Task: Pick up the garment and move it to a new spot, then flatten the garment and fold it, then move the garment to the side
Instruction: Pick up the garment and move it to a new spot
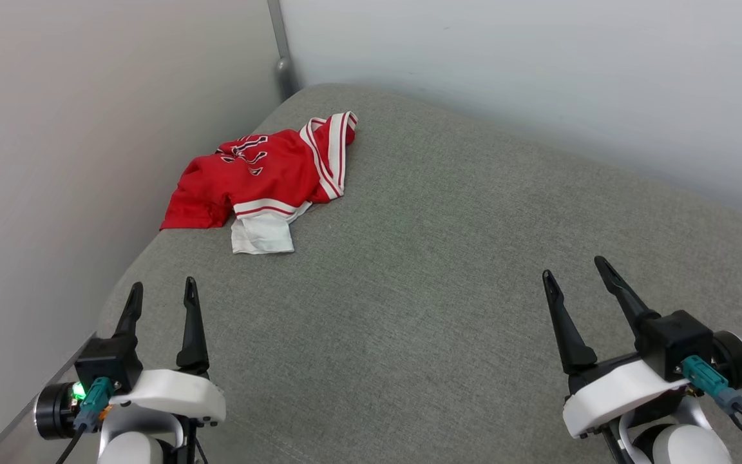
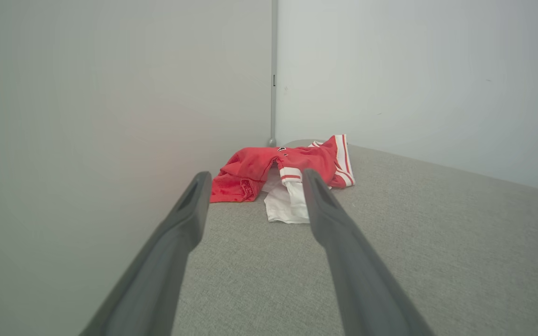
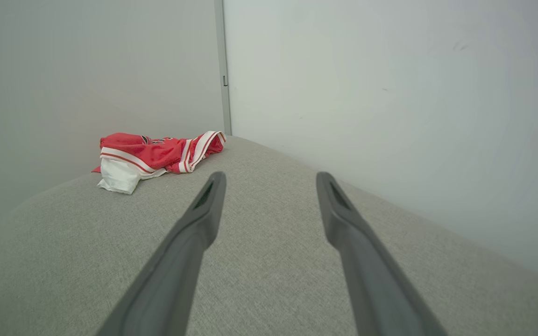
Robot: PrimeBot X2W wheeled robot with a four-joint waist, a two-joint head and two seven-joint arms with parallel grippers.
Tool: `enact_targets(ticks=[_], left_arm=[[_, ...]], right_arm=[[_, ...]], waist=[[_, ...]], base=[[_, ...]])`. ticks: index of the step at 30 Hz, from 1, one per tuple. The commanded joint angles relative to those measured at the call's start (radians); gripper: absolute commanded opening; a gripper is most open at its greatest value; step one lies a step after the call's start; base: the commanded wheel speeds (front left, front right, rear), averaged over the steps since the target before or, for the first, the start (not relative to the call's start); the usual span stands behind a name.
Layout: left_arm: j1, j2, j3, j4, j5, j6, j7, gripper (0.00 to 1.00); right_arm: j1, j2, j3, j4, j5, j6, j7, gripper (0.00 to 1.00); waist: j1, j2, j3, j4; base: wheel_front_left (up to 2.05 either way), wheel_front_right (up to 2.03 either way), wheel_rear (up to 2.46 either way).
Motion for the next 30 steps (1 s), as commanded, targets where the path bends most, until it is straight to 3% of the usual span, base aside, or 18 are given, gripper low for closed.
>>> enact_targets(ticks=[1,9,15,23,30], left_arm=[[-0.019,-0.005,-0.003,0.001,0.005,-0.004,-0.003,1.0],[-0.217,0.029,0.019,0.018,-0.007,-0.014,-0.003,1.0],[-0.452,0.122,0.06,0.095,-0.041,-0.033,0.044,1.0],[-0.685,0.292,0.053,0.24,-0.116,-0.084,0.291,1.0],[-0.755,0.471,-0.077,0.336,-0.279,-0.094,0.561,1.0]], right_arm=[[-0.005,0.002,-0.002,-0.001,0.001,-0.001,0.001,1.0],[-0.043,0.002,0.004,-0.045,-0.036,-0.001,0.039,1.0],[-0.091,0.001,0.009,-0.081,-0.066,-0.001,0.059,1.0],[-0.156,0.001,0.009,-0.093,-0.075,-0.001,0.041,1.0],[-0.207,0.001,0.024,-0.087,-0.079,-0.001,0.016,1.0]], waist=[[0.0,0.0,0.001,-0.001],[0.0,0.0,0.105,-0.08],[0.0,0.0,0.233,-0.188],[0.0,0.0,0.397,-0.304],[0.0,0.0,0.508,-0.364]], base=[[0.0,0.0,0.0],[0.0,0.0,0.0],[0.0,0.0,0.0],[0.0,0.0,0.0],[0.0,0.0,0.0]])
